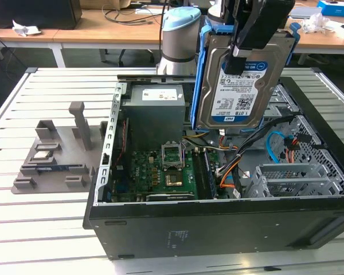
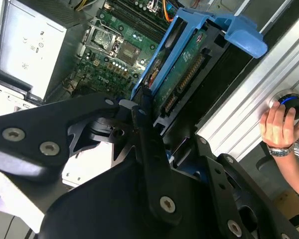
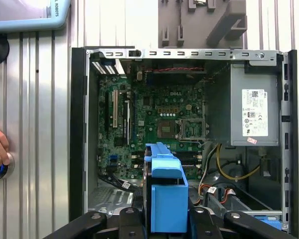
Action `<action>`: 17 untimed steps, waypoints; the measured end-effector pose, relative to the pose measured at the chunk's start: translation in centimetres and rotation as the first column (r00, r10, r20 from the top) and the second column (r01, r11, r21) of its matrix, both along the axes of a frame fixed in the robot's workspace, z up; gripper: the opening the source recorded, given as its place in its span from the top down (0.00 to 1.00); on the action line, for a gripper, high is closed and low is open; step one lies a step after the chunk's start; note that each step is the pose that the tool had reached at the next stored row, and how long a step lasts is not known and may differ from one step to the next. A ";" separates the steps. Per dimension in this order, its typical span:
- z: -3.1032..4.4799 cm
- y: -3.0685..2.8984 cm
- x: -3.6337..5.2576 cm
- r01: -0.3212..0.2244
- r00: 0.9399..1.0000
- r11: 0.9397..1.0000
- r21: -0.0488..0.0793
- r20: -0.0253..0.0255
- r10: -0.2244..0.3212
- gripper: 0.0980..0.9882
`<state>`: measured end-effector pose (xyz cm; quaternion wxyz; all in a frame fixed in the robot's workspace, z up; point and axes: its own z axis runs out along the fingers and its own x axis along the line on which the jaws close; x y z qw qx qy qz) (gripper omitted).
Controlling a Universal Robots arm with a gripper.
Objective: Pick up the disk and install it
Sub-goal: 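Pick up the disk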
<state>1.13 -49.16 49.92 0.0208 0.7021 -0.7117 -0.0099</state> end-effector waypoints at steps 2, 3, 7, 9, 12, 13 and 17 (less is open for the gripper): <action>-0.02 -0.51 0.00 0.000 1.000 1.000 0.000 0.000 0.000 0.70; -0.02 -0.75 0.00 0.000 1.000 1.000 0.000 0.000 0.000 0.70; -0.05 -2.01 0.00 0.000 1.000 1.000 0.000 0.000 0.000 0.70; -0.06 -2.36 0.00 0.000 1.000 1.000 0.000 0.000 0.000 0.70; -0.08 -2.99 0.00 0.000 1.000 1.000 0.000 0.000 0.000 0.70; -0.08 -3.13 0.00 0.000 1.000 1.000 0.000 0.000 0.000 0.70; -0.11 -4.12 0.00 0.000 1.000 1.000 0.000 0.000 0.000 0.70</action>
